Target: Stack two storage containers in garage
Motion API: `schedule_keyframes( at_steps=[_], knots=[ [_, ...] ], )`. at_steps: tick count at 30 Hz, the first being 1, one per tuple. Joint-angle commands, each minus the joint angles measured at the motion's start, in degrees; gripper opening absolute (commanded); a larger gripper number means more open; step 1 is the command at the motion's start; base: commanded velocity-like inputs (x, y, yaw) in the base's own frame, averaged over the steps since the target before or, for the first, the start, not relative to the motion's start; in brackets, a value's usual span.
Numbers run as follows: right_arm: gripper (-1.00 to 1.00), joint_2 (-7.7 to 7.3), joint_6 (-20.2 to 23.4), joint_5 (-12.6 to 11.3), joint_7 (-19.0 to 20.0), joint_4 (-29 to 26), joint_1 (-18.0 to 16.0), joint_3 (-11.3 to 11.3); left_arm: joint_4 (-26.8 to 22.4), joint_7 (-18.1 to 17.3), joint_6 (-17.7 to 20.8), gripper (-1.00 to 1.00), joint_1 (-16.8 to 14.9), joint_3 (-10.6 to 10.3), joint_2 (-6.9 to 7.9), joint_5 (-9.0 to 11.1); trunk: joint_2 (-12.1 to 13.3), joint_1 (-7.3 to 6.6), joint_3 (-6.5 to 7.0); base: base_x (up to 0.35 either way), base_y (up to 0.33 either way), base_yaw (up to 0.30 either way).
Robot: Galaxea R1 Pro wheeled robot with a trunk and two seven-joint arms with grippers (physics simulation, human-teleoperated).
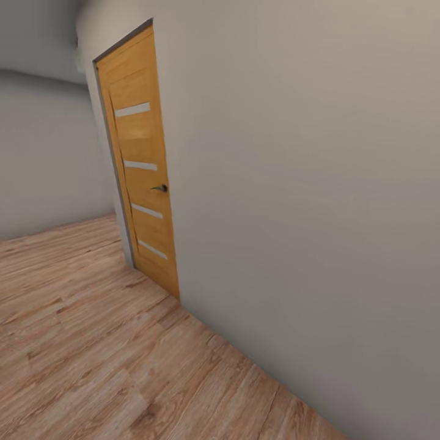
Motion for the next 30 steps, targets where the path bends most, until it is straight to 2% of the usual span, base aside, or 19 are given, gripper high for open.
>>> schedule_keyframes(
  at_steps=[1, 9, 16, 30],
  knots=[
    [1.0, -0.01, -0.4, 0.3, 0.0, 0.2, -0.1, 0.4, 0.0, 0.0, -0.1, 1.0, 0.0, 0.0, -0.01, 0.3, 0.0, 0.03, -0.05, 0.297, 0.144, 0.076],
    [1.0, -0.01, -0.5, 0.2, -0.1, 0.2, -0.1, 0.4, 0.0, 0.0, -0.1, 1.0, 0.0, 0.0, 0.03, 0.3, 0.0, 0.03, -0.05, 0.302, 0.139, 0.225],
    [1.0, -0.01, -0.5, 0.2, -0.1, 0.2, -0.1, 0.4, 0.0, 0.0, -0.1, 1.0, 0.0, 0.0, 0.08, 0.4, 0.0, 0.03, -0.05, 0.317, 0.032, 0.271],
    [1.0, -0.03, 0.0, 0.1, 0.0, 0.2, -0.1, 0.4, 0.0, 0.1, -0.1, 1.0, 0.0, 0.0, -0.09, 0.5, 0.0, 0.03, -0.05, 0.014, 0.0, 0.275]
  ],
)
